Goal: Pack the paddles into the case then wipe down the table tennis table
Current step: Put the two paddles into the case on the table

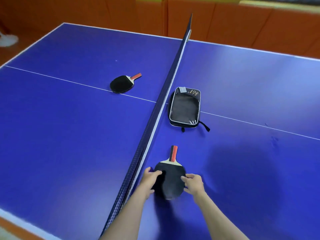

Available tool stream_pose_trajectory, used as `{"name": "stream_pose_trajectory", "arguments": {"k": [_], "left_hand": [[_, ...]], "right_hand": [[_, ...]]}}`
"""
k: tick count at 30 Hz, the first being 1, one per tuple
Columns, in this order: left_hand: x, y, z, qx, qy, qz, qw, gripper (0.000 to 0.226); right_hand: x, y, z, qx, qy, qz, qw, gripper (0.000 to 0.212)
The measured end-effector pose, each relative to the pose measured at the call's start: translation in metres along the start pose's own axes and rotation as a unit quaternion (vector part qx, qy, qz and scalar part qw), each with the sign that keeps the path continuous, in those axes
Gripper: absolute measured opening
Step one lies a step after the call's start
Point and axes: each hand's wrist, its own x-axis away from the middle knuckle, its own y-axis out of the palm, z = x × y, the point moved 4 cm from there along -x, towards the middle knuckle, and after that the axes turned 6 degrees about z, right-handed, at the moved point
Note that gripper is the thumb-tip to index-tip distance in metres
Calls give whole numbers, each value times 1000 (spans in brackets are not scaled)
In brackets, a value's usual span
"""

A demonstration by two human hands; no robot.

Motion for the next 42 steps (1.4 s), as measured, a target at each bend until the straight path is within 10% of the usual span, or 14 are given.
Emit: {"name": "stream_pose_trajectory", "arguments": {"k": [10,24,34,42], "left_hand": [[2,-48,105,224,90,10,970,14],[-132,-135,281,125,189,105,968,10],[-276,-203,396,-31,287,283,915,32],[-345,-222,463,-113,212,284,928,102]], "right_hand": [[24,2,-111,-143,-86,31,985,10],[-23,79,-262,-251,-137,33,958,5],[-101,133,-323,-231,-170,14,958,8],[-132,153,-341,-257,-174,-18,950,7]]}}
